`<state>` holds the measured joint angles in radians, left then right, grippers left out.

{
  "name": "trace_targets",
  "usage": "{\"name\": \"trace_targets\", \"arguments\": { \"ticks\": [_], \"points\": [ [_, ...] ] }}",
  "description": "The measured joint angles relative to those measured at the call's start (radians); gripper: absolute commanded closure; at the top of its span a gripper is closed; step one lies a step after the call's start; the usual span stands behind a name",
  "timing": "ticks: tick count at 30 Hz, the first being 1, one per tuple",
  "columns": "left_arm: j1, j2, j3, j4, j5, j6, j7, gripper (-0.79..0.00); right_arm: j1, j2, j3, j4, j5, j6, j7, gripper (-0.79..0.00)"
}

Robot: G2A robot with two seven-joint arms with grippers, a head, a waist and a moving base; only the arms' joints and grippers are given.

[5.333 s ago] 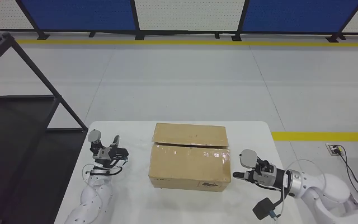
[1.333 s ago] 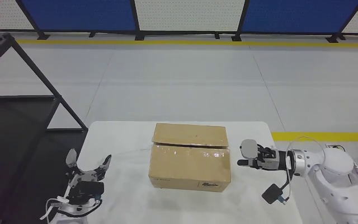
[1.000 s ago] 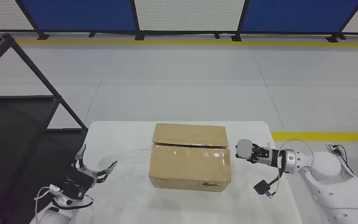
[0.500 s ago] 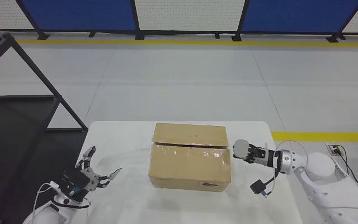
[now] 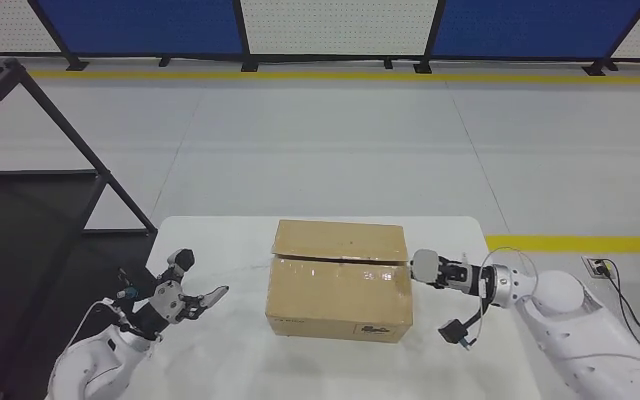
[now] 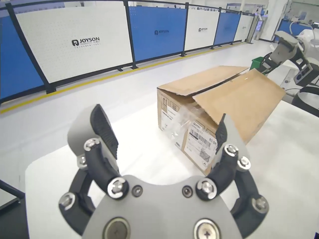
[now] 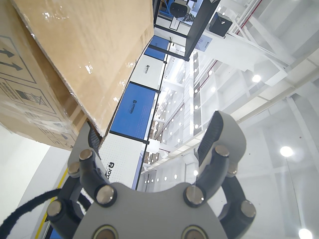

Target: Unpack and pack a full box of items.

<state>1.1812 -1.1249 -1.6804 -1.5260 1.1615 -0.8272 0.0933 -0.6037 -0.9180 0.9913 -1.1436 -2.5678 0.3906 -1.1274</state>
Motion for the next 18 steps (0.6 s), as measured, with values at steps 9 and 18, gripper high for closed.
{"name": "trace_targets", "arguments": {
  "ticks": [9, 18],
  "points": [
    [-0.002, 0.001, 0.002, -0.003, 0.001, 0.003, -0.011, -0.785, 0.022, -0.014, -0.014, 0.021, 0.075, 0.098, -0.104, -0.785],
    [-0.002, 0.001, 0.002, -0.003, 0.001, 0.003, -0.011, -0.785, 0.004, 0.004, 0.008, -0.124, 0.089, 0.101, -0.201, -0.785]
  ]
}}
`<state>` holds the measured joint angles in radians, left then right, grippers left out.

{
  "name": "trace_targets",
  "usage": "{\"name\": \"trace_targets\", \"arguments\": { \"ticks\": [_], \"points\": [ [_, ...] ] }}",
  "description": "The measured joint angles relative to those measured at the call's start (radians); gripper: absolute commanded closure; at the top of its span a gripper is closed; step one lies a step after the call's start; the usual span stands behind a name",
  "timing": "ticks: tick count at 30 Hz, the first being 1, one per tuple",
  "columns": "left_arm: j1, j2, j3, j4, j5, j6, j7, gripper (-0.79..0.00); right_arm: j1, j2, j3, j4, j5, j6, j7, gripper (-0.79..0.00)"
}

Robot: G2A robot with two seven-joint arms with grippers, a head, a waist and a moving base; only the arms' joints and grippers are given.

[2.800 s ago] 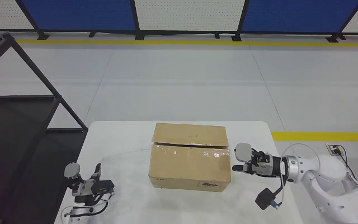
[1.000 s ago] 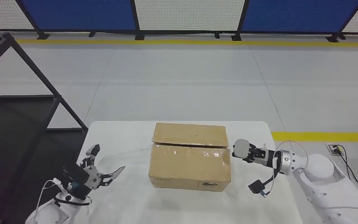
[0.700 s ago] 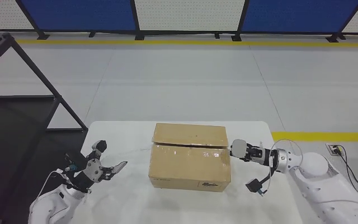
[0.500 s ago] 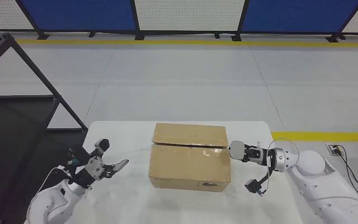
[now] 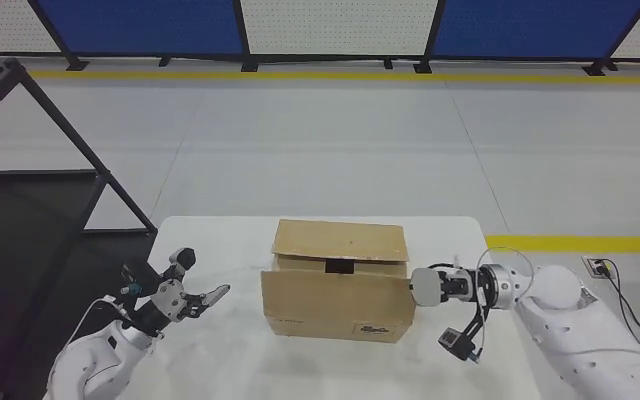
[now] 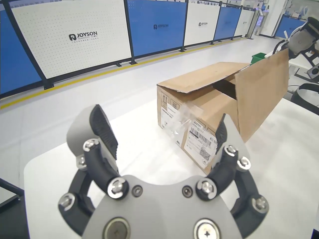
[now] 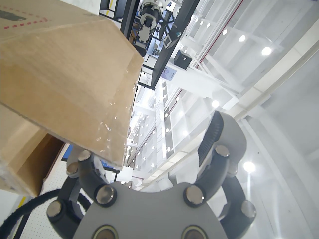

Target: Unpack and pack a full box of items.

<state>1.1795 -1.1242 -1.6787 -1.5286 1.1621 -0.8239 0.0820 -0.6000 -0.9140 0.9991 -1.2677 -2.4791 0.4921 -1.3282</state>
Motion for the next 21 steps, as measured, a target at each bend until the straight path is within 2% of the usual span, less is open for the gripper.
{"name": "trace_targets", "arguments": {
  "ticks": [11, 21],
  "points": [
    [0.0, 0.0, 0.0, 0.0, 0.0, 0.0, 0.0, -0.785, -0.117, 0.071, 0.05, -0.261, -0.07, -0.026, -0.026, -0.785],
    [0.027, 0.003, 0.045, -0.049, 0.006, -0.009, -0.018, -0.785, -0.157, 0.125, 0.006, -0.323, -0.139, -0.062, -0.063, -0.785]
  ]
}}
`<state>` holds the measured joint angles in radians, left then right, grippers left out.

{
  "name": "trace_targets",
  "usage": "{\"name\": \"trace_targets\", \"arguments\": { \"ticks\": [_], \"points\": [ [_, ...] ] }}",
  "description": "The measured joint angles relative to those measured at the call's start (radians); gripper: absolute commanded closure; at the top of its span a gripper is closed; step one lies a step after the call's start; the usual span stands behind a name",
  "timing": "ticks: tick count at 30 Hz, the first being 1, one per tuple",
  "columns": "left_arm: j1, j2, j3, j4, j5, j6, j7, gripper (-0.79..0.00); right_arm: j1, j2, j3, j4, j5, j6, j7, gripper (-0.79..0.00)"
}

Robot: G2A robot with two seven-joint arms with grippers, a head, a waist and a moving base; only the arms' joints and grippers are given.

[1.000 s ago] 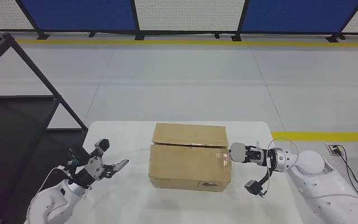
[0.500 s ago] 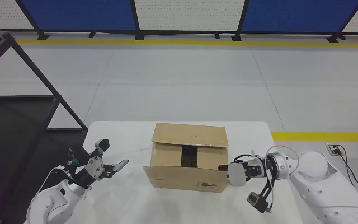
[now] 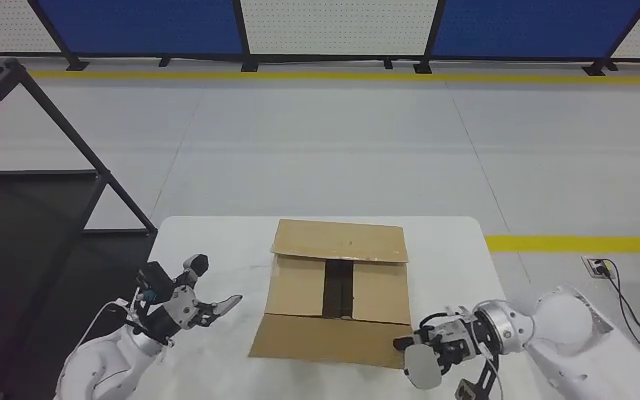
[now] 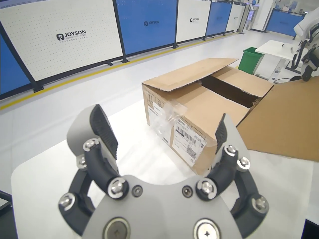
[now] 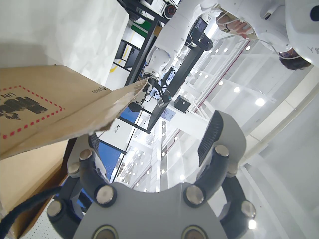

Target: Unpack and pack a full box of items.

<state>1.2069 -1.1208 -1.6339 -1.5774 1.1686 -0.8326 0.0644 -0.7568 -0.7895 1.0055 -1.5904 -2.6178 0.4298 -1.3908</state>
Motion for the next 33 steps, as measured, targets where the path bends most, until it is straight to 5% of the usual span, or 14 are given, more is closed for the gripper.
{"name": "trace_targets", "arguments": {
  "ticks": [12, 22, 29, 33],
  "points": [
    [0.044, 0.017, 0.041, -0.068, 0.089, -0.16, 0.027, -0.785, 0.037, 0.012, -0.074, 0.126, 0.028, -0.008, -0.008, -0.785],
    [0.063, 0.025, 0.088, -0.05, 0.282, -0.099, 0.098, -0.785, 0.074, -0.014, -0.082, 0.243, 0.205, -0.058, -0.002, -0.785],
    [0.062, 0.03, 0.11, -0.027, 0.345, -0.067, 0.147, -0.785, 0.076, -0.028, -0.042, 0.339, 0.523, -0.281, 0.075, -0.785],
    [0.062, 0.033, 0.112, -0.019, 0.343, -0.056, 0.172, -0.785, 0.077, -0.028, -0.043, 0.337, 0.517, -0.273, 0.073, -0.785]
  ]
}}
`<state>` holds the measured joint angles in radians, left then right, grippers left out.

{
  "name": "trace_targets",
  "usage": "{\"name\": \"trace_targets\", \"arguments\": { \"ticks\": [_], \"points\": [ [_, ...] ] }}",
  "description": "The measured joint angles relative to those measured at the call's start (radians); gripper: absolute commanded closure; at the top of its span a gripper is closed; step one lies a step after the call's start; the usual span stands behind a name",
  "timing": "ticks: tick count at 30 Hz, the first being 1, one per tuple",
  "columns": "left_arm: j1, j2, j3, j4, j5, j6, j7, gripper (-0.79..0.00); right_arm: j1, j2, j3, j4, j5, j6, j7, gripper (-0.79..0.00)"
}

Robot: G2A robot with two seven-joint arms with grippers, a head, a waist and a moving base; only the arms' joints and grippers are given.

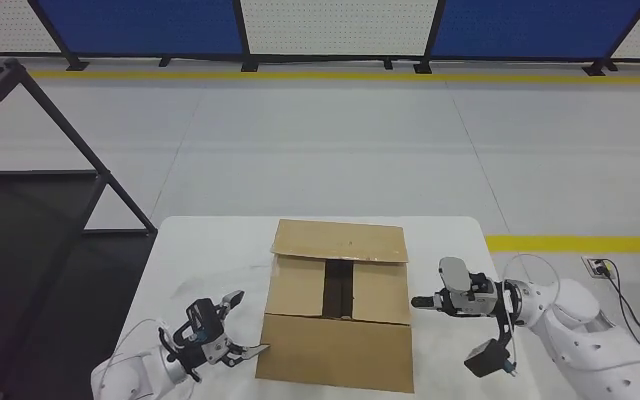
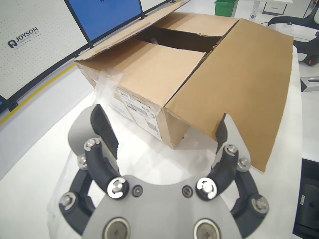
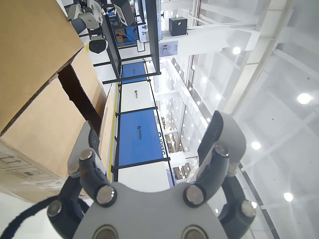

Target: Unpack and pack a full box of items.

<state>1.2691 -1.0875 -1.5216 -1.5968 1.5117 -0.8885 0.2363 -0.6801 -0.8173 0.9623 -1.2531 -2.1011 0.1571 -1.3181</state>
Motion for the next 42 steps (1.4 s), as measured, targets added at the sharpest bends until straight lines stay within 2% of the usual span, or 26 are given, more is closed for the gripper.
{"name": "trace_targets", "arguments": {
  "ticks": [4, 7, 10, 11, 15, 18, 29, 31, 36, 39, 42],
  "points": [
    [0.002, 0.002, 0.0, 0.002, -0.025, 0.014, 0.011, -0.785, -0.002, 0.0, 0.0, -0.005, -0.001, -0.003, 0.002, -0.785],
    [0.003, 0.003, 0.002, -0.001, -0.036, 0.021, 0.009, -0.785, -0.001, -0.001, 0.002, -0.042, 0.008, -0.062, 0.013, -0.785],
    [0.003, 0.005, 0.005, -0.005, -0.035, 0.031, 0.009, -0.785, 0.015, -0.011, -0.01, -0.04, 0.106, -0.221, 0.027, -0.785],
    [0.004, 0.005, 0.007, -0.006, -0.031, 0.037, 0.011, -0.785, 0.028, -0.018, -0.02, -0.029, 0.164, -0.308, 0.029, -0.785],
    [0.009, 0.008, 0.009, -0.007, -0.029, 0.05, 0.024, -0.785, 0.072, -0.049, -0.052, 0.046, 0.372, -0.538, 0.073, -0.785],
    [0.011, 0.01, 0.011, -0.007, -0.033, 0.053, 0.031, -0.785, 0.097, -0.069, -0.073, 0.098, 0.498, -0.643, 0.099, -0.785],
    [0.004, 0.014, 0.026, -0.007, -0.044, 0.074, 0.026, -0.785, 0.081, -0.066, -0.068, 0.068, 0.472, -0.647, 0.124, -0.785],
    [0.003, 0.015, 0.028, -0.007, -0.046, 0.075, 0.025, -0.785, 0.084, -0.068, -0.07, 0.072, 0.461, -0.672, 0.202, -0.785],
    [0.002, 0.018, 0.031, -0.006, -0.051, 0.079, 0.021, -0.785, 0.12, -0.09, -0.102, 0.042, 0.434, -0.692, 0.566, -0.785],
    [0.002, 0.019, 0.032, -0.005, -0.056, 0.082, 0.02, -0.785, 0.129, -0.096, -0.113, 0.035, 0.398, -0.691, 0.672, -0.785],
    [0.001, 0.02, 0.033, -0.004, -0.061, 0.084, 0.018, -0.785, 0.132, -0.097, -0.116, 0.037, 0.357, -0.686, 0.714, -0.785]
  ]
}}
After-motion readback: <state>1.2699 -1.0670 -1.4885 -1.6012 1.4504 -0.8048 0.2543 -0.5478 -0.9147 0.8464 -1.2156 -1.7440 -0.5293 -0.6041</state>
